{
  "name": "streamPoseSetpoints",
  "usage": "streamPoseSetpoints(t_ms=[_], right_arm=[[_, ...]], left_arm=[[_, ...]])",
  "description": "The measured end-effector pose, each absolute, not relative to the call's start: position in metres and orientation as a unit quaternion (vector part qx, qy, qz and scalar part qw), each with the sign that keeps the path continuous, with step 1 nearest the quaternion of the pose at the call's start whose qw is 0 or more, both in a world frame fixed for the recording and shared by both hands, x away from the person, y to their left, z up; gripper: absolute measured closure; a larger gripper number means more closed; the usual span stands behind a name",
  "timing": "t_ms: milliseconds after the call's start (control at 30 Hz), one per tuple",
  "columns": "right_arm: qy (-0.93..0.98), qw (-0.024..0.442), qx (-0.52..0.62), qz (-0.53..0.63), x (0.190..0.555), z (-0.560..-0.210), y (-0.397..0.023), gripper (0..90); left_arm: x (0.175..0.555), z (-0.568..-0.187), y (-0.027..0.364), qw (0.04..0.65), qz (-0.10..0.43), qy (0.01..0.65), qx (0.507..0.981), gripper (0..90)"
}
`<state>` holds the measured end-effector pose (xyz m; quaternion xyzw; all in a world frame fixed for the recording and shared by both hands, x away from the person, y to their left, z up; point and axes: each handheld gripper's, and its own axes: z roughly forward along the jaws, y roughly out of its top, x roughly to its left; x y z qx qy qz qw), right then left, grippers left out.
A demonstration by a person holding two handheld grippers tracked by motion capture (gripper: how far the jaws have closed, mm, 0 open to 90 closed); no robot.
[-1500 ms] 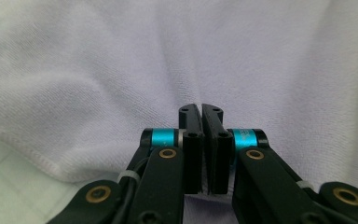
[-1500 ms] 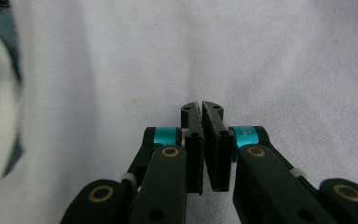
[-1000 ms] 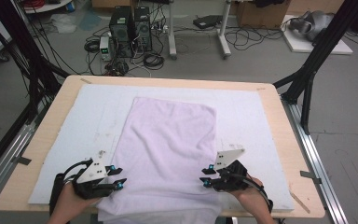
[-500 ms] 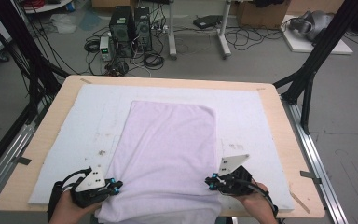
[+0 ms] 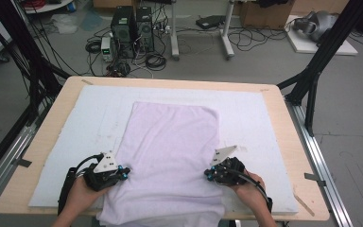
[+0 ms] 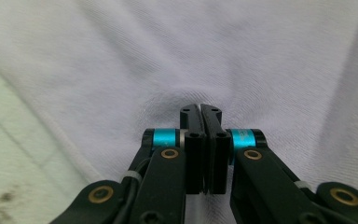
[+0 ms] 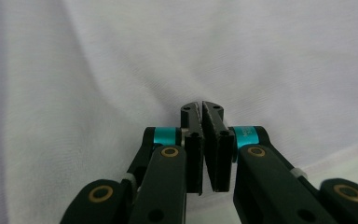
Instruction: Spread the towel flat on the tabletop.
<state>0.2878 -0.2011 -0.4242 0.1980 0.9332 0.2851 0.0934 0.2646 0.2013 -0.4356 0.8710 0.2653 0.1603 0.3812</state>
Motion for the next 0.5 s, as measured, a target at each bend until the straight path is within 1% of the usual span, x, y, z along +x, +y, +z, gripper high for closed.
streamPoseSetpoints(t_ms=[167, 200, 233, 300, 367, 400, 433, 500], right_arm=[[0.918, 0.145, 0.22, 0.297, 0.317, -0.404, -0.197, 87.5], [0.914, 0.152, 0.226, 0.3, 0.323, -0.402, -0.198, 87.5], [0.911, 0.157, 0.234, 0.302, 0.329, -0.402, -0.2, 87.4], [0.906, 0.151, 0.251, 0.305, 0.34, -0.406, -0.204, 87.1], [0.903, 0.144, 0.268, 0.302, 0.35, -0.414, -0.206, 86.4], [0.901, 0.138, 0.276, 0.304, 0.354, -0.417, -0.207, 85.9], [0.901, 0.138, 0.279, 0.304, 0.357, -0.42, -0.208, 84.6], [0.898, 0.138, 0.282, 0.308, 0.36, -0.421, -0.209, 81.6]], left_arm=[[0.293, -0.418, 0.201, 0.394, 0.227, 0.287, 0.843, 88.1], [0.3, -0.415, 0.201, 0.398, 0.236, 0.292, 0.837, 88.0], [0.308, -0.413, 0.2, 0.406, 0.234, 0.3, 0.831, 88.0], [0.321, -0.415, 0.196, 0.397, 0.247, 0.306, 0.83, 87.9], [0.333, -0.421, 0.193, 0.386, 0.24, 0.315, 0.833, 87.6], [0.338, -0.425, 0.191, 0.377, 0.246, 0.316, 0.835, 87.0], [0.341, -0.428, 0.191, 0.374, 0.246, 0.32, 0.835, 85.9], [0.345, -0.43, 0.193, 0.376, 0.244, 0.329, 0.831, 79.5]])
